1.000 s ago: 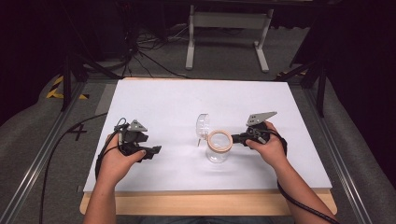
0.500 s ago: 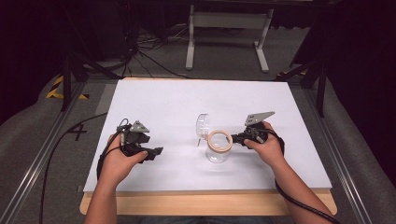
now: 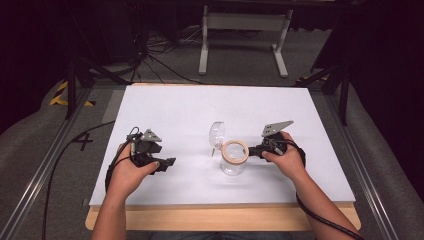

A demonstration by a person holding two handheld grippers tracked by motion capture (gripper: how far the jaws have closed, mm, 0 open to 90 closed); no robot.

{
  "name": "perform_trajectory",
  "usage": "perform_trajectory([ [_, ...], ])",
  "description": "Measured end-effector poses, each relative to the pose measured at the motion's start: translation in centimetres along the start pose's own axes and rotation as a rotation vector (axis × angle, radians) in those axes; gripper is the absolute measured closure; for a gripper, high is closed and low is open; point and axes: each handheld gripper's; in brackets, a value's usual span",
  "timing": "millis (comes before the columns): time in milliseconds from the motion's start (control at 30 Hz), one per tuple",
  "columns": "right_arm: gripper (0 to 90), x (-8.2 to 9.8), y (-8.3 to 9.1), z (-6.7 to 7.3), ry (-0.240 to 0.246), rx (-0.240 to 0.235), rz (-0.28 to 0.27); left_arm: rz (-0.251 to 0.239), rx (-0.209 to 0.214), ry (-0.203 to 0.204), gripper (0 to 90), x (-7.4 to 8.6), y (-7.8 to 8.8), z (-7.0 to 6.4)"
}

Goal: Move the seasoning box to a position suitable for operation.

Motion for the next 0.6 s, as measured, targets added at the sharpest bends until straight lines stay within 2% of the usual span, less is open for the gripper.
perform_trajectory([
  [33, 89.9, 0.1, 0.1, 0.1, 0.000, -0.001, 0.002, -0.015, -0.002, 0.002, 31.6, -0.1, -0.2, 0.0],
  [100, 90.0, 0.1, 0.1, 0.2, 0.002, -0.004, 0.006, -0.005, -0.001, -0.003, 31.7, -0.2, -0.2, 0.0],
  [133, 89.9, 0.2, 0.2, 0.4, 0.004, -0.004, 0.007, -0.018, -0.002, 0.004, 31.7, -0.3, -0.4, 0.0],
  [200, 89.9, 0.4, 0.4, 0.7, 0.017, -0.009, 0.017, -0.002, 0.012, -0.011, 31.7, -0.6, -0.5, 0.0],
  [267, 90.0, 0.5, 0.5, 0.9, 0.016, -0.009, 0.021, -0.008, 0.016, -0.022, 31.7, -0.8, -0.8, 0.0],
  [300, 90.0, 0.6, 0.5, 1.1, 0.016, -0.011, 0.023, -0.008, 0.019, -0.015, 31.7, -0.9, -0.9, 0.0],
  [400, 90.0, 0.7, 0.6, 1.3, 0.020, -0.013, 0.029, -0.008, 0.025, -0.034, 31.7, -1.2, -1.1, 0.1],
  [600, 89.9, 1.3, 0.6, 2.1, 0.032, -0.021, 0.049, -0.011, 0.040, -0.044, 31.7, -1.9, -1.6, 0.1],
])
Point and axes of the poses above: each handheld gripper's, and its own axes: y roughly backward along the jaws, x roughly out of its underside, z roughly to its left, and after that the axes turned 14 degrees about -y, right-handed
